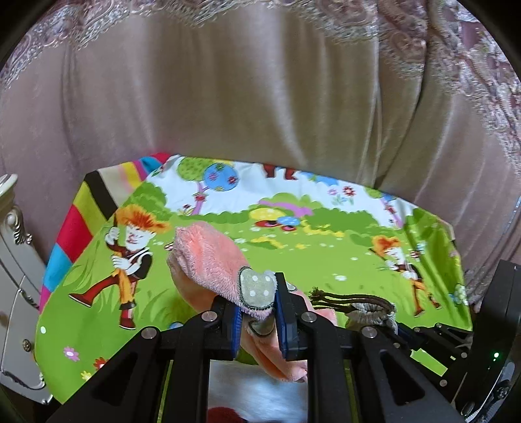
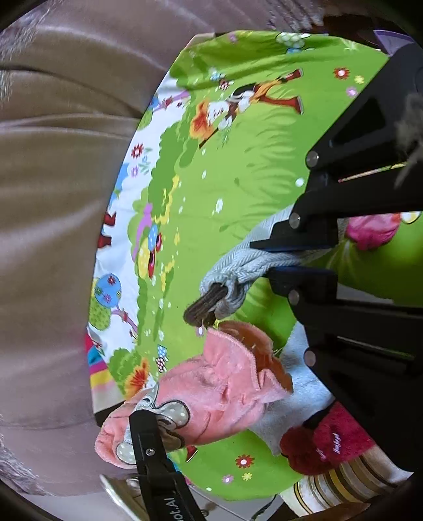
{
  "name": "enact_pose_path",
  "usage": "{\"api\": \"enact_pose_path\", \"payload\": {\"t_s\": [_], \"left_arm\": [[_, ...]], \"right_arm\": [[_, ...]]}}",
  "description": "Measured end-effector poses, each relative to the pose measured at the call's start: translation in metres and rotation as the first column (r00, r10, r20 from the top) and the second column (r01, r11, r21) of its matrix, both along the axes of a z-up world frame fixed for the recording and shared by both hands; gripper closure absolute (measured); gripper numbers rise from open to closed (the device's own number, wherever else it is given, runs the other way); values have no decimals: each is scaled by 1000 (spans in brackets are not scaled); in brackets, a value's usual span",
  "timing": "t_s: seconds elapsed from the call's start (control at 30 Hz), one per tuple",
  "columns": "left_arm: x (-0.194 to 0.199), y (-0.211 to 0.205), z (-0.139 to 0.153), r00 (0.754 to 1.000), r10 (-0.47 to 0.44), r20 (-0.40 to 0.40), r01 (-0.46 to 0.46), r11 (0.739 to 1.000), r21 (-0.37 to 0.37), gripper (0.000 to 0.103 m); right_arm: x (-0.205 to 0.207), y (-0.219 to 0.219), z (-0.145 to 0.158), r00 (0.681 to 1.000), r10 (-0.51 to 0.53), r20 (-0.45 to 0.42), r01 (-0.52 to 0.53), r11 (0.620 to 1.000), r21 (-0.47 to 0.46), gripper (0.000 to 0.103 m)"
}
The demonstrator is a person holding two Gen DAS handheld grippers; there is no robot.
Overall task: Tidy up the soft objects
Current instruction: 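Carry the pink cloth and grey bag over the box and open both grippers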
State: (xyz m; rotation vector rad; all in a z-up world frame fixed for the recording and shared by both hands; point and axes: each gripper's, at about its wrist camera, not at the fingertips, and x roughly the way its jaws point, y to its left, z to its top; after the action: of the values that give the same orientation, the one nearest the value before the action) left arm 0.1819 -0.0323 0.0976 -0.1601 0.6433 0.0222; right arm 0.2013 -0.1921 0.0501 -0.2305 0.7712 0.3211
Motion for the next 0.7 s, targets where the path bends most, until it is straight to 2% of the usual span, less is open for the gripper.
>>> {"api": "enact_pose_path", "payload": {"t_s": [0.47,0.7], "left_arm": [[-42,-60,18,988,-149,39,152,986,-66,85],[-62,-98,16,966,-256,26,257,958,-126,85]], "right_arm": [[-59,-79,29,990,-143,15,142,989,48,93],[-88,-125,29,977,-212,1,212,976,56,93]]}}
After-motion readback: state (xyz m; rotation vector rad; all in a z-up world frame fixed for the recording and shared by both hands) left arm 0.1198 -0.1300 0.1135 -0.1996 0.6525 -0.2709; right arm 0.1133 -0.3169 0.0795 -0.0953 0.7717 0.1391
